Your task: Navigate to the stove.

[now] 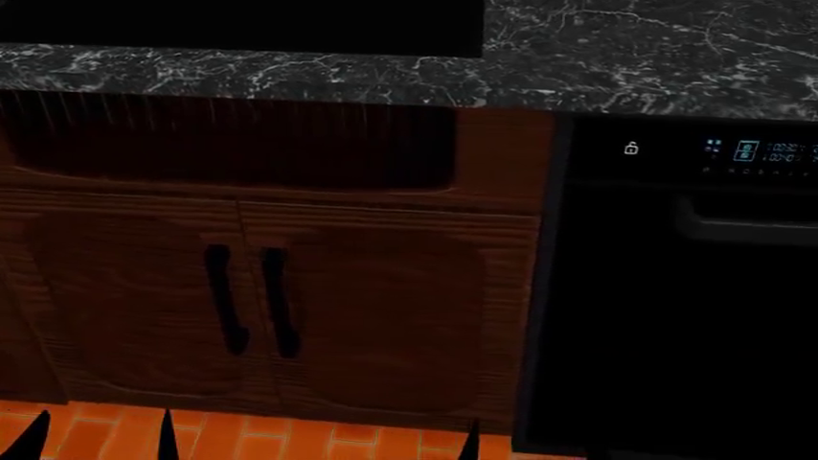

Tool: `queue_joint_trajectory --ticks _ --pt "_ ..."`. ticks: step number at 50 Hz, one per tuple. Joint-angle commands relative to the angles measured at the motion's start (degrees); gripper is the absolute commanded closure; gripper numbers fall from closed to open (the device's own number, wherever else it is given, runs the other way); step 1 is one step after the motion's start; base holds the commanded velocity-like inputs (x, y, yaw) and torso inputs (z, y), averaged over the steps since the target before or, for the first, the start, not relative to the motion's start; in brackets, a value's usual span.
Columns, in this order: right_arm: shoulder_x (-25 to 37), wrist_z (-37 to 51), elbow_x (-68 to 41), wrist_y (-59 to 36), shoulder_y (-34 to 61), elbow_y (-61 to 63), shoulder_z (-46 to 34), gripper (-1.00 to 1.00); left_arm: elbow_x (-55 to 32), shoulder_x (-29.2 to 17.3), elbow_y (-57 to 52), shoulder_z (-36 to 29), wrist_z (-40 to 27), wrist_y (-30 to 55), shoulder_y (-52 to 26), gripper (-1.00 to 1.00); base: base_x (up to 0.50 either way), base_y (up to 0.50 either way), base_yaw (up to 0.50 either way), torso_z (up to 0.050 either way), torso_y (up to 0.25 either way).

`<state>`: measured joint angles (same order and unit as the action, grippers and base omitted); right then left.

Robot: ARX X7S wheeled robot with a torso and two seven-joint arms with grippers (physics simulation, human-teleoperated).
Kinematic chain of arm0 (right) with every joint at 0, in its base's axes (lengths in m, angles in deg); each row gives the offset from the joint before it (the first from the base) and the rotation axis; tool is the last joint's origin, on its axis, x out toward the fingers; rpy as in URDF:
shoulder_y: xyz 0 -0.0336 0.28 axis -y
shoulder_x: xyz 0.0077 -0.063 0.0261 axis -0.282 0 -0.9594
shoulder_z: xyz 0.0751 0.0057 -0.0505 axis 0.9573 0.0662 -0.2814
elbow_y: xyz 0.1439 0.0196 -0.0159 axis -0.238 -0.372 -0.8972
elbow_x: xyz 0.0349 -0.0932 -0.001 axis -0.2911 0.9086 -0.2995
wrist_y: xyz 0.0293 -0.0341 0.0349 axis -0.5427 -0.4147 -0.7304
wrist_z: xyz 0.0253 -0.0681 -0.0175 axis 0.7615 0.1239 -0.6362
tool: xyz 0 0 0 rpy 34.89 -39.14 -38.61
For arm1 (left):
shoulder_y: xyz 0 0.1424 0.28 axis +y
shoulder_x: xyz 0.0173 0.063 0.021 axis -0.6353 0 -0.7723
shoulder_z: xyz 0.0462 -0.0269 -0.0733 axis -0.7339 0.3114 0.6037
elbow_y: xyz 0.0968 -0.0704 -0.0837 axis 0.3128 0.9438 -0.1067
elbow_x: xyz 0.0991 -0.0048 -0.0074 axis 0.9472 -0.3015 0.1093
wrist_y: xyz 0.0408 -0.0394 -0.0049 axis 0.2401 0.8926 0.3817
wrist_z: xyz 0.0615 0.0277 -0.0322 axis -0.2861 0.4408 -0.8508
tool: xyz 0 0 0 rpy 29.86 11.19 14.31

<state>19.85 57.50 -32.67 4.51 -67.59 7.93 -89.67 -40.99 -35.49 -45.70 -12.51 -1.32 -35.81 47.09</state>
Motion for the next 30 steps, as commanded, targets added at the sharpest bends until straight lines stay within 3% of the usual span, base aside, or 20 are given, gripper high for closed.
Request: queue_joint_trajectory --ticks 1,30 --pt "0.11 0.24 -0.46 -0.39 0.07 0.28 -0.04 -1.00 -0.07 -0.04 0.48 -0.17 -0.04 -0.32 -0.19 -1.00 -0.50 0.00 0.00 0.000 0.000" --pt "0.40 0.40 -0.52 0.36 0.29 -0.45 -0.64 -1.00 -0.38 -0.43 -0.21 -0.50 -0.58 -0.06 -0.08 -1.00 -0.50 -0.01 0.00 0.000 0.000"
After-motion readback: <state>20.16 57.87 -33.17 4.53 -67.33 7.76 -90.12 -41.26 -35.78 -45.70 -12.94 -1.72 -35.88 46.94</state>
